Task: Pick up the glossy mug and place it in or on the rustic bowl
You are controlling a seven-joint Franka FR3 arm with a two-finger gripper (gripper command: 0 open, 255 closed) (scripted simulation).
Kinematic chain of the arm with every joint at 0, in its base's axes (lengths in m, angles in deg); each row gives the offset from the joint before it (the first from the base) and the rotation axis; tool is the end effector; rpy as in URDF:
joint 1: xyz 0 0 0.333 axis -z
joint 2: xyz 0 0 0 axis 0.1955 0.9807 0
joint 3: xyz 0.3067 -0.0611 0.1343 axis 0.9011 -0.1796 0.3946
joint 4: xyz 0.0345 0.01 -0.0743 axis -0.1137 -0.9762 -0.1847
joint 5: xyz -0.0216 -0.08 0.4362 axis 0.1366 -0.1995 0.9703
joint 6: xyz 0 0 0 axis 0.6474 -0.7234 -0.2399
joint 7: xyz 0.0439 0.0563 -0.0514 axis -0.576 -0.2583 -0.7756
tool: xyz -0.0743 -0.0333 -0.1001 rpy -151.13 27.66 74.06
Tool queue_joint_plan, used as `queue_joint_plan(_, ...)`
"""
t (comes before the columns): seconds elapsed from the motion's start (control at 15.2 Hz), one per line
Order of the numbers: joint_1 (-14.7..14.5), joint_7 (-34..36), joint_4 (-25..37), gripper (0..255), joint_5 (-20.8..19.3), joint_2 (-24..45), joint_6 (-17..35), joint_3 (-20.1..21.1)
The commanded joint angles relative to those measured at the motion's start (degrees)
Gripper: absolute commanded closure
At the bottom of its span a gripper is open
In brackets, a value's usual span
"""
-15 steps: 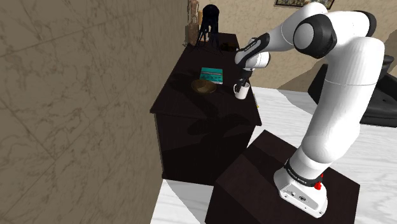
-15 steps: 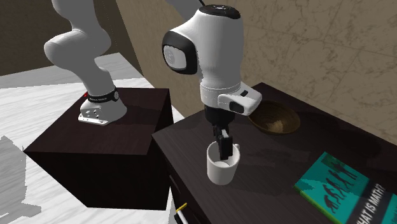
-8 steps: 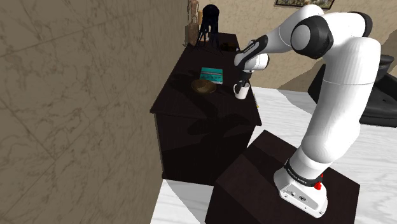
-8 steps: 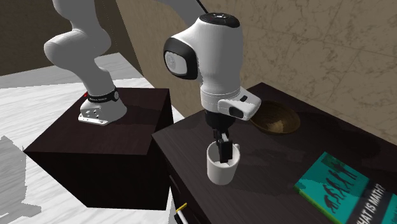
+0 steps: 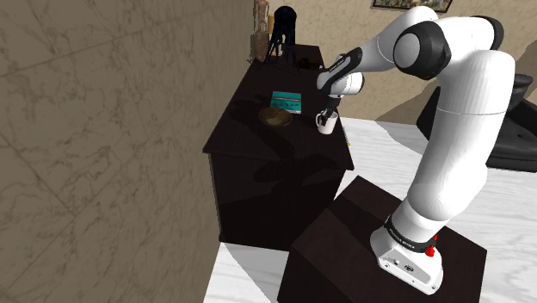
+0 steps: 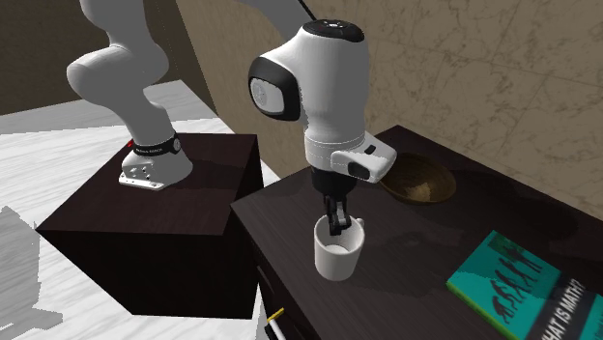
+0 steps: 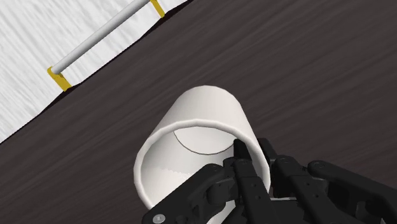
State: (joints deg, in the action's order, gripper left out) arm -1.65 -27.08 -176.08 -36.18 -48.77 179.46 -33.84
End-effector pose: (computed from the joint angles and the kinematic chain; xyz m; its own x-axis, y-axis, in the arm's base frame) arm 0.5466 -0.3337 0.2607 0.9856 0.1490 0.0796 0.1448 -0.9879 0.0564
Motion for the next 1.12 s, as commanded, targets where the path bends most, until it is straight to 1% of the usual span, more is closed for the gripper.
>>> queue_joint_plan(0.0,0.0,0.0,0.0,255,0.0,0.0,0.0,0.0)
queue_joint_plan(0.26,0.0,0.0,0.0,255,0.0,0.0,0.0,0.0)
queue_joint_plan(1.06,-1.2,2.7,2.5,255,-3.9,-5.8,-7.8,-1.6)
